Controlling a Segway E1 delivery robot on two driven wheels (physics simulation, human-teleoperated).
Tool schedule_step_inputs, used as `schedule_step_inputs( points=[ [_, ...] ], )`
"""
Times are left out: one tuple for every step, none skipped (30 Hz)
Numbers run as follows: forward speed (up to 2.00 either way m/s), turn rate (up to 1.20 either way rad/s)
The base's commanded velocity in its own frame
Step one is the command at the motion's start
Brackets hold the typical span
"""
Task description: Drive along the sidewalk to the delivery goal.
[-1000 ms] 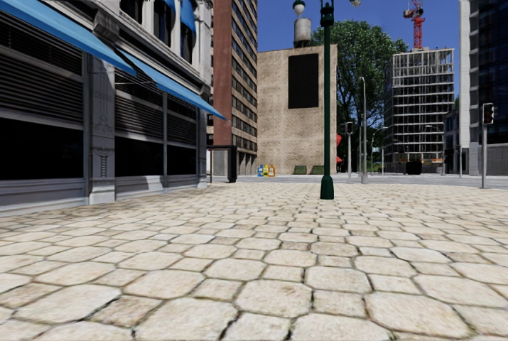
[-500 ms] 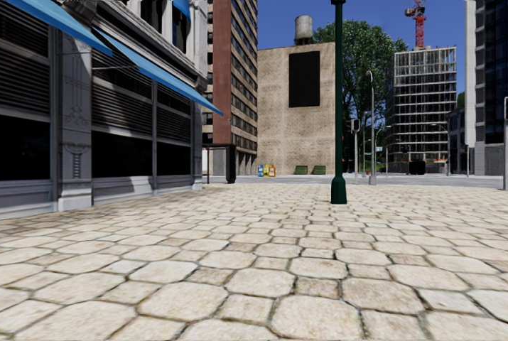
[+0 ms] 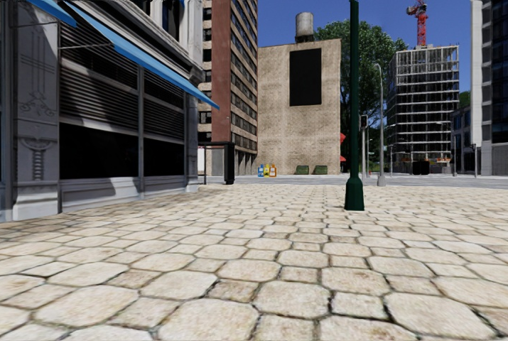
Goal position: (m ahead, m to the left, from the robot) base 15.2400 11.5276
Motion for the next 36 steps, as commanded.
schedule_step_inputs(
  points=[
    [2.00, 0.00],
    [2.00, 0.00],
    [2.00, 0.00],
    [2.00, 0.00],
    [2.00, 0.00],
    [2.00, 0.00],
    [2.00, 0.00],
    [2.00, 0.00],
    [2.00, 0.00],
    [2.00, 0.00],
    [2.00, 0.00],
    [2.00, 0.00],
    [2.00, 0.00],
    [2.00, 0.00],
    [2.00, 0.00],
    [2.00, 0.00],
    [2.00, 0.00],
    [2.00, 0.00],
    [2.00, 0.00],
    [2.00, 0.00],
    [2.00, 0.00],
    [2.00, 0.00],
    [2.00, 0.00],
    [2.00, 0.00],
    [2.00, 0.00],
    [2.00, 0.00],
    [2.00, 0.00],
    [2.00, 0.00],
    [2.00, 0.00],
    [2.00, 0.00],
    [2.00, 0.00],
    [2.00, 0.00],
    [2.00, 0.00],
    [2.00, 0.00],
    [2.00, 0.00],
    [2.00, 0.00]
  ],
)
